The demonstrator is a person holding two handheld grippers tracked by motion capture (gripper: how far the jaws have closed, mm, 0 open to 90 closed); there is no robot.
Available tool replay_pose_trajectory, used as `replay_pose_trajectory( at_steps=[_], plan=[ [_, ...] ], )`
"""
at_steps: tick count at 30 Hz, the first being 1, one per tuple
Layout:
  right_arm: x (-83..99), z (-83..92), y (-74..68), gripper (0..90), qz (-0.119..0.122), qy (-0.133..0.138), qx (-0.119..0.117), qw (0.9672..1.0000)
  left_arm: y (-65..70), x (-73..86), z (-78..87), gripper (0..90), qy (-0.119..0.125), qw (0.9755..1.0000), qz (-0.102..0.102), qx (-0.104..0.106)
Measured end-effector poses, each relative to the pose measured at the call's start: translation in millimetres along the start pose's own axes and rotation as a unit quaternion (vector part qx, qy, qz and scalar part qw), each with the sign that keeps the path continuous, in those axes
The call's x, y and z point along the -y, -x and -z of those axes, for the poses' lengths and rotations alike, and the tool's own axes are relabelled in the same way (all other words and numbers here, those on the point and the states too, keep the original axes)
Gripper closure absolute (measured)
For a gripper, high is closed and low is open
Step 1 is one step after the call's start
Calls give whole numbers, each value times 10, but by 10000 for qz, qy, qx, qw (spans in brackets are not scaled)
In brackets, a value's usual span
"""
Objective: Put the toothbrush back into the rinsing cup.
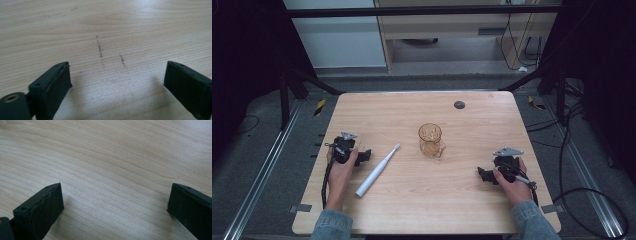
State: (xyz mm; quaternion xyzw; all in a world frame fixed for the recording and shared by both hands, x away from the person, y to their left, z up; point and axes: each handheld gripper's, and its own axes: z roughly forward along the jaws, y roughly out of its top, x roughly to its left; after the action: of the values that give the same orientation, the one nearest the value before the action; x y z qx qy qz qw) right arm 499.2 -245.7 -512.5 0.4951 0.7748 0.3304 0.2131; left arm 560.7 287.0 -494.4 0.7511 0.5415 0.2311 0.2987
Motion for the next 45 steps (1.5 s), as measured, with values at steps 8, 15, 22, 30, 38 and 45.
replay_pose_trajectory(
  at_steps=[8, 15, 22, 30, 38, 45],
  plan=[
    [0, 0, 0, 3, 3, 1, 0, 10000, 161, -41, 264, 39, 16, 9993, -326, -184],
    [0, 0, 0, 3, 3, 0, 2, 10000, 304, -171, 564, 35, 162, 9972, -645, -339],
    [0, 0, 0, 3, 4, 1, 2, 10000, 427, -224, 740, 39, 229, 9972, -712, -41],
    [0, 0, 1, 3, 3, -1, 1, 10000, 582, -305, 808, 55, 40, 9964, -743, 415],
    [1, 0, -1, 3, 0, -1, 2, 10000, 621, -473, 638, 60, -226, 9940, -874, 614],
    [-1, -1, 1, 3, 3, 1, 1, 10000, 659, -433, 579, 61, -368, 9931, -899, 653]
  ],
)
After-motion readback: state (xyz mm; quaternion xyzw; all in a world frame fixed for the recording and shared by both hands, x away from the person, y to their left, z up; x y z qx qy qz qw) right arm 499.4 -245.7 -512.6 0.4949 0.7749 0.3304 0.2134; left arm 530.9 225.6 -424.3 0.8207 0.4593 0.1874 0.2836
